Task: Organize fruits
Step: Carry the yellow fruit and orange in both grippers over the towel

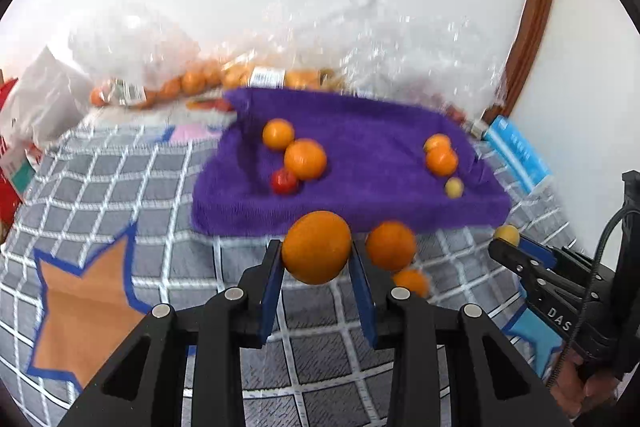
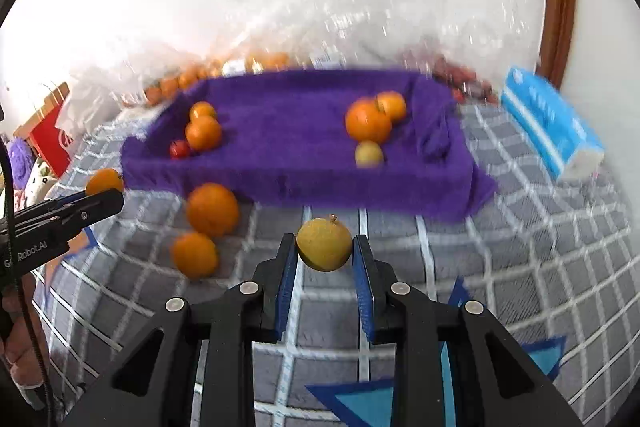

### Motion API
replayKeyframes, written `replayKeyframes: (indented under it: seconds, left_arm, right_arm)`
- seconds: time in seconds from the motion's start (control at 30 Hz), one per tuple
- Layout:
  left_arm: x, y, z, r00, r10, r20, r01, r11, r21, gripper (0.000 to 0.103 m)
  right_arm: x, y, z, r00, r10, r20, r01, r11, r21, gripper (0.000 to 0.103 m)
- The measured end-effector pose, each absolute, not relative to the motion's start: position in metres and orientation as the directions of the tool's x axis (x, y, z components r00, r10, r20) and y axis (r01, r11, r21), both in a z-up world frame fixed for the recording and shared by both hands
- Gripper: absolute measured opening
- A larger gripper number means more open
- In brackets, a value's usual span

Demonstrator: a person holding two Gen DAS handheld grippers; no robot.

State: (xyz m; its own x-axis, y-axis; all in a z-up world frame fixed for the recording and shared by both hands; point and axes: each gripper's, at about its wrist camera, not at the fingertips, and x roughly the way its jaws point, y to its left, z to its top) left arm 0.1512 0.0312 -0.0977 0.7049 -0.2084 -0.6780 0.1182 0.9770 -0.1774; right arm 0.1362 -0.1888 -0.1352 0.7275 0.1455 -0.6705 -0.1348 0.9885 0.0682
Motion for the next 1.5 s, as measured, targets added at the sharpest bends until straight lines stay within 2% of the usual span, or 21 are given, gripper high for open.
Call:
replayKeyframes:
  seconds: [0.3,0.47,0.63,0.77,1.03,1.5]
  left_arm:
    - [0.183,0.047,-0.062,0.737,-0.198,-0.646,0.070,0.973,-0.218,0.032]
    - [0.205,0.042,-0.049,0.776,-0.184,-0.603,0.070,0.976,-0.208,0.032]
    - [0.215,0.044,-0.067,0.795,-0.183,-0.579,0.068,0.974,-0.215,0.032]
    - [0.226,0.049,-0.085,0.777,-0.165,-0.608,0.044,0.977,-0.209,0.032]
    - [0.230,0.060,-0.091,0.786,-0.169,-0.595,0.025,0.970,-0.241,0.032]
    - [0.240,0.077,-0.105,0.772,-0.166,-0.613,-0.028,0.955,-0.294,0.032]
  right_arm:
    - [0.163,-0.187,-0.084,0.798,0.132,-0.588,-0.127,0.991,0.049,0.028]
    - [0.191,-0.189,-0.074,0.802,0.143,-0.580,-0.135,0.989,0.057,0.028]
    - [0.211,-0.184,-0.090,0.795,0.170,-0.583,-0.165,0.984,0.063,0.028]
    - [0.223,-0.186,-0.107,0.778,0.167,-0.606,-0.162,0.985,0.063,0.028]
    - [0.221,-0.226,-0.099,0.818,0.129,-0.561,-0.083,0.991,0.106,0.028]
    - [0.240,-0.230,-0.132,0.753,0.115,-0.648,-0.063,0.993,0.102,0.028]
